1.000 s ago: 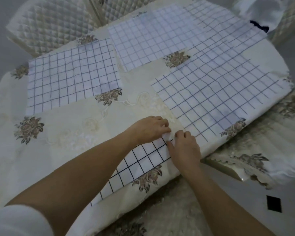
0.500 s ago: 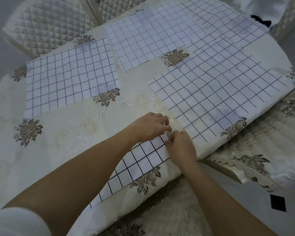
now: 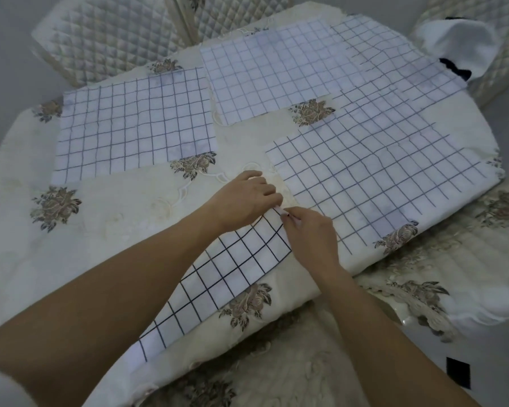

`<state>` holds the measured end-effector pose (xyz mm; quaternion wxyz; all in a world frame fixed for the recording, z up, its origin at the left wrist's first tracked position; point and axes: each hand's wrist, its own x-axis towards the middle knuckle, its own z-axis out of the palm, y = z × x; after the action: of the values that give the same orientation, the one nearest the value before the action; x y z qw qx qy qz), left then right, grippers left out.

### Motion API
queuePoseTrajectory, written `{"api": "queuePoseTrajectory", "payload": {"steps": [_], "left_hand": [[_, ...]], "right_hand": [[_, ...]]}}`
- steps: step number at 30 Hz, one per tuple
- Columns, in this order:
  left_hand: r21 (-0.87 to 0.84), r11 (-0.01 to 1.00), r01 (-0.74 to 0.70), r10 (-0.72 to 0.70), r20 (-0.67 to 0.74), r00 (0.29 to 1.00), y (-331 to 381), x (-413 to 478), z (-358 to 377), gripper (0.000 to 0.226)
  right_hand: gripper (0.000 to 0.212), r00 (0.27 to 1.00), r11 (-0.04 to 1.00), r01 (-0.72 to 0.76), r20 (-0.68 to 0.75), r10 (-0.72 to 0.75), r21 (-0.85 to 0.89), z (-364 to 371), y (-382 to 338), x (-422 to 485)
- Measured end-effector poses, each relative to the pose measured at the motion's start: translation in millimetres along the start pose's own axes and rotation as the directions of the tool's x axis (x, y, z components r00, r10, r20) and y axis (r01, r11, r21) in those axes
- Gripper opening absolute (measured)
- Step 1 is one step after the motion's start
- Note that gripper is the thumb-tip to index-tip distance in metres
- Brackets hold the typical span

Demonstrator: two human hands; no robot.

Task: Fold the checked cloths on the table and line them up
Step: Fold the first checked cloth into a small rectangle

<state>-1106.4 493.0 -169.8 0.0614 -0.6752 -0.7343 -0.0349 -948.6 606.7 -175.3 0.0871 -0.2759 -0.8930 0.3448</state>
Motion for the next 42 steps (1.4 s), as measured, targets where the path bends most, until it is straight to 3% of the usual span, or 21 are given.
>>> {"api": "queuePoseTrajectory", "payload": {"steps": [5,12,16,27,30,36,39,42], "left_hand": [[-0.046,0.995,0.084,-0.086,-0.063,0.994,-8,-52,-35,0.009],[-0.148,0.985,0.093,-0.117,-0.166,0.979,-6,-176,-66,0.006],[-0.237,0.962,0.138,-0.184,-0.185,0.965,-1,-249,-73,0.017],[-0.439,0.872,0.217,-0.294,-0.116,0.949,6,-369,-16,0.014],[-0.470,0.851,0.234,-0.314,-0.098,0.944,12,-385,3,0.023],[-0.462,0.851,0.249,-0.324,-0.090,0.942,21,-403,26,0.014],[-0.462,0.843,0.276,-0.345,-0.068,0.936,23,-408,29,0.015],[-0.432,0.853,0.293,-0.335,-0.023,0.942,24,-409,31,0.018]], "right_hand": [[0.023,0.995,0.994,0.100,-0.024,-0.100,-0.033,10,-42,-25],[0.017,0.967,0.973,0.220,-0.114,-0.226,-0.066,63,-117,-110],[0.017,0.948,0.955,0.274,-0.132,-0.288,-0.115,106,-148,-156],[0.014,0.967,0.945,0.253,0.042,-0.250,-0.207,197,-155,-214],[0.014,0.971,0.942,0.237,0.090,-0.222,-0.236,208,-148,-219],[0.017,0.966,0.942,0.242,0.149,-0.211,-0.234,209,-140,-222],[0.021,0.953,0.932,0.279,0.191,-0.237,-0.234,202,-138,-221],[0.032,0.896,0.876,0.407,0.298,-0.329,-0.258,193,-132,-220]]}}
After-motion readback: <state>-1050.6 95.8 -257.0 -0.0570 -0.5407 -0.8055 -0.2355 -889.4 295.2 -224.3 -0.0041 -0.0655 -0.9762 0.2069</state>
